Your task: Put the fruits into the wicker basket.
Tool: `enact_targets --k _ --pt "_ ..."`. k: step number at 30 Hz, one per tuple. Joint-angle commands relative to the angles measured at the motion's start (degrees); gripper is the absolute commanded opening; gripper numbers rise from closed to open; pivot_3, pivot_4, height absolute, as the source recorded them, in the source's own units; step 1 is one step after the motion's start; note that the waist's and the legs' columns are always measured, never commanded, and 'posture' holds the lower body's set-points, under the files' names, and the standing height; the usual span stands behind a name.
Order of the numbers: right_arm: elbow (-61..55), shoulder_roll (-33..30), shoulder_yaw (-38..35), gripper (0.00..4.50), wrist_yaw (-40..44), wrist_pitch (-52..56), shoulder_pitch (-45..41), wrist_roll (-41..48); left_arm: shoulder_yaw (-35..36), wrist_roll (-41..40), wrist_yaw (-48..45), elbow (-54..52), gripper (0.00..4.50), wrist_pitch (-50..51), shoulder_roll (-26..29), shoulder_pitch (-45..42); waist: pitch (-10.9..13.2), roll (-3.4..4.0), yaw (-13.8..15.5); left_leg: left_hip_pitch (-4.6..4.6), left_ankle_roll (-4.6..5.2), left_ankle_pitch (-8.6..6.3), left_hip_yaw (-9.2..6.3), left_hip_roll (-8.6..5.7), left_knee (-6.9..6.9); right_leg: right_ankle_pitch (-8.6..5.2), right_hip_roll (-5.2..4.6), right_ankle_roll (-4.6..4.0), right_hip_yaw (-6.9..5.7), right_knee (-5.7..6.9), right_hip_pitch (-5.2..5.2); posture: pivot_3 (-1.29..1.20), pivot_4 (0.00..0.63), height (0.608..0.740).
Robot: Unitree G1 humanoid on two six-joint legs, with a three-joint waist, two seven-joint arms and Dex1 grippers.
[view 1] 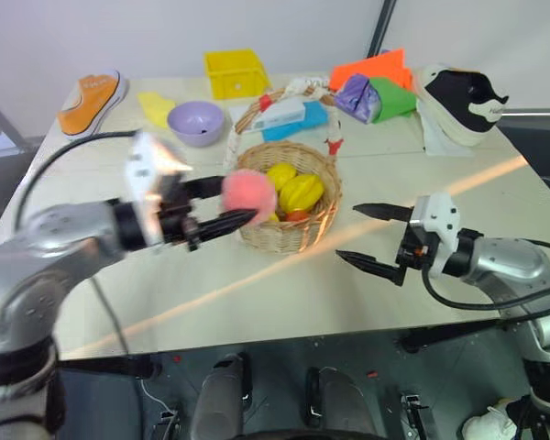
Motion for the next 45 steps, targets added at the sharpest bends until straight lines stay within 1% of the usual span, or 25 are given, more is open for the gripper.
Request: enact_targets --k 1,4,6,7,8,9,12,14,16,18,20,22,25,27,29,31,35,36,37,38,42,44,45 --pt "-0.7 -0.1 -2.1 4.5 0.1 -2.1 0.7 -0.3 -7.3 7.7 7.3 7.0 2.57 0.4 -6.7 -6.9 0.0 -0.02 -0.1 -0.02 0.1 0.06 0.01 -0.01 0.01 -0.01 0.03 0.04 0.0 0.03 -0.02 0.0 0.15 0.74" --pt "-2.3 0.4 -2.2 4.5 -1.1 -1.8 1.9 -0.3 -9.6 10.4 8.0 11.2 2.57 0.4 -10.4 -9.9 0.0 -0.04 -0.3 -0.03 0.13 0.09 0.01 0.04 0.03 0.03 0.12 0.29 -0.01 0.14 -0.07 0.0 0.15 0.74" --pt "-3.6 0.6 -2.4 4.5 -2.2 -1.2 2.3 0.0 -9.3 10.4 7.5 12.7 3.48 0.2 -12.2 -10.3 0.0 -0.03 -0.3 0.0 0.12 0.08 0.01 0.06 0.01 0.0 0.12 0.36 0.03 0.24 -0.12 0.0 0.15 0.74" --pt "-4.0 0.6 -2.5 4.5 -2.6 -1.0 2.6 0.1 -9.3 10.4 6.9 12.7 3.81 0.0 -12.4 -10.2 0.0 -0.03 -0.3 0.0 0.12 0.08 -0.01 0.07 0.02 -0.01 0.12 0.38 0.02 0.3 -0.15 0.0 0.15 0.74" --pt "-4.3 0.7 -2.6 4.5 -3.0 -0.8 2.7 0.1 -9.2 10.4 6.4 12.6 4.35 -0.1 -12.4 -10.1 0.0 -0.02 -0.2 0.0 0.12 0.08 -0.01 0.08 0.02 -0.01 0.12 0.37 0.02 0.34 -0.16 0.0 0.15 0.74" --pt "-4.6 0.6 -2.6 4.5 -3.4 -0.7 2.9 0.2 -8.7 10.2 5.8 12.2 4.46 -0.1 -12.2 -9.9 0.0 -0.02 -0.2 -0.01 0.12 0.09 -0.03 0.08 0.05 -0.03 0.12 0.35 0.02 0.37 -0.17 0.0 0.15 0.74" --pt "-5.2 0.6 -2.8 4.5 -4.1 -0.5 3.3 0.4 -6.9 9.1 3.8 10.9 4.46 -0.4 -11.4 -9.0 0.0 -0.03 -0.1 -0.01 0.1 0.07 -0.07 0.09 0.15 -0.1 0.1 0.2 0.02 0.36 -0.12 0.0 0.15 0.74" --pt "-5.5 0.7 -2.8 4.5 -4.4 -0.4 3.2 0.6 -3.5 6.1 1.2 8.9 4.46 -0.5 -10.1 -7.5 0.0 -0.03 -0.2 -0.02 0.07 0.05 -0.08 0.08 0.2 -0.1 0.06 0.19 0.02 0.36 -0.1 0.0 0.15 0.74" --pt "-5.1 1.4 -2.6 4.5 -5.0 -0.2 1.9 1.2 1.4 1.3 -1.7 6.2 4.46 -0.5 -8.8 -5.4 0.0 -0.02 -0.2 -0.02 0.04 0.03 -0.08 0.1 0.2 -0.1 0.04 0.18 0.02 0.36 -0.11 0.0 0.15 0.74" --pt "-4.4 1.9 -2.5 4.5 -5.5 0.1 0.6 1.6 4.6 -2.1 -2.9 4.7 4.46 0.2 -8.0 -3.9 0.0 -0.02 -0.3 -0.02 0.06 0.05 -0.09 0.13 0.17 -0.1 0.05 0.18 0.02 0.37 -0.13 0.0 0.15 0.74" --pt "-1.9 3.2 -0.8 4.5 -7.2 1.4 -3.5 0.7 9.9 -3.8 -4.2 3.8 4.46 0.6 -4.6 0.5 0.0 0.0 -0.5 0.01 0.08 0.06 -0.09 0.14 0.16 -0.1 0.06 0.18 0.02 0.37 -0.12 0.0 0.15 0.74" --pt "1.2 5.0 1.8 4.5 -9.7 0.8 -7.5 -3.0 14.4 -4.5 -5.1 3.6 4.46 0.7 -1.6 5.6 0.0 0.02 -1.5 0.04 0.08 0.06 -0.06 0.14 0.14 -0.1 0.06 0.18 0.04 0.39 -0.12 0.0 0.15 0.74" --pt "7.1 8.6 4.9 4.5 -14.6 1.0 -13.7 -7.9 19.0 -4.1 -7.4 2.5 4.46 -2.5 1.1 13.5 0.0 0.01 -1.8 0.03 0.07 0.06 -0.07 0.13 0.13 -0.1 0.07 0.18 0.02 0.41 -0.16 0.0 0.15 0.74" --pt "12.7 12.5 6.1 4.5 -18.9 1.2 -18.9 -10.6 21.7 -3.1 -8.5 2.0 4.46 -5.6 1.3 18.7 0.0 0.03 -1.7 -0.01 0.0 0.02 -0.05 0.13 0.12 -0.1 0.04 0.18 0.03 0.4 -0.21 0.0 0.15 0.74" --pt "19.3 16.9 6.8 4.5 -23.1 1.0 -24.4 -12.8 23.9 -2.3 -9.7 1.0 4.46 -10.1 -0.1 22.5 0.0 0.04 -1.8 0.0 -0.04 0.0 -0.04 0.14 0.12 -0.09 0.03 0.16 0.02 0.37 -0.36 0.0 0.15 0.74" --pt "24.8 19.8 7.4 4.5 -24.8 -0.8 -28.1 -14.8 25.1 -3.8 -9.7 0.0 4.46 -12.7 -2.1 24.1 0.0 0.04 -1.6 -0.03 -0.05 -0.01 -0.02 0.15 0.12 -0.08 0.01 0.14 0.02 0.36 -0.39 0.0 0.15 0.74" --pt "33.6 23.8 6.8 4.5 -26.9 -5.0 -33.2 -16.6 24.4 -4.4 -10.0 -2.4 4.46 -15.7 -3.4 26.7 0.0 0.03 -1.7 -0.08 -0.05 -0.01 -0.01 0.17 0.09 -0.08 -0.04 0.14 0.0 0.33 -0.38 0.0 0.15 0.74" --pt "34.5 24.4 6.2 3.95 -26.9 -5.3 -33.8 -16.3 24.1 -4.4 -9.8 -2.7 4.5 -16.1 -3.4 27.0 0.0 0.03 -1.7 -0.09 -0.04 -0.01 0.04 0.16 0.08 -0.08 -0.04 0.15 0.03 0.34 -0.25 0.0 0.15 0.74" --pt "34.9 24.9 5.8 3.62 -26.6 -5.3 -34.0 -15.6 23.9 -4.4 -9.6 -2.9 4.5 -16.3 -3.5 27.2 0.0 0.03 -1.7 -0.09 -0.04 -0.01 0.07 0.14 0.07 -0.07 -0.03 0.15 0.04 0.35 -0.22 0.0 0.15 0.74" --pt "35.2 25.1 5.4 3.19 -26.3 -5.4 -34.1 -15.1 23.7 -4.4 -9.4 -2.9 4.5 -16.6 -3.4 27.4 0.0 0.03 -1.8 -0.09 -0.04 0.0 0.09 0.13 0.07 -0.07 -0.02 0.16 0.03 0.36 -0.22 0.0 0.15 0.74" --pt "33.5 25.2 3.6 1.05 -26.3 -4.4 -33.5 -13.5 23.1 -5.1 -9.0 -2.7 4.5 -17.3 -3.6 27.5 0.0 0.04 -1.8 -0.07 -0.03 0.02 0.22 0.12 0.06 -0.07 0.01 0.18 0.03 0.52 -0.28 0.0 0.15 0.74" --pt "31.1 24.4 2.4 0.11 -26.6 -4.1 -32.5 -13.1 21.5 -4.5 -9.1 -2.4 4.5 -17.6 -3.6 27.0 0.0 0.04 -1.8 -0.07 -0.04 0.02 0.24 0.12 0.07 -0.07 0.01 0.19 0.03 0.54 -0.29 0.0 0.15 0.74" --pt "29.9 24.1 1.8 0.04 -26.8 -3.8 -32.0 -12.9 20.8 -4.3 -9.2 -2.3 4.5 -17.7 -3.5 26.9 0.0 0.04 -1.8 -0.07 -0.05 0.02 0.24 0.12 0.07 -0.07 0.01 0.18 0.03 0.54 -0.29 0.0 0.15 0.74"
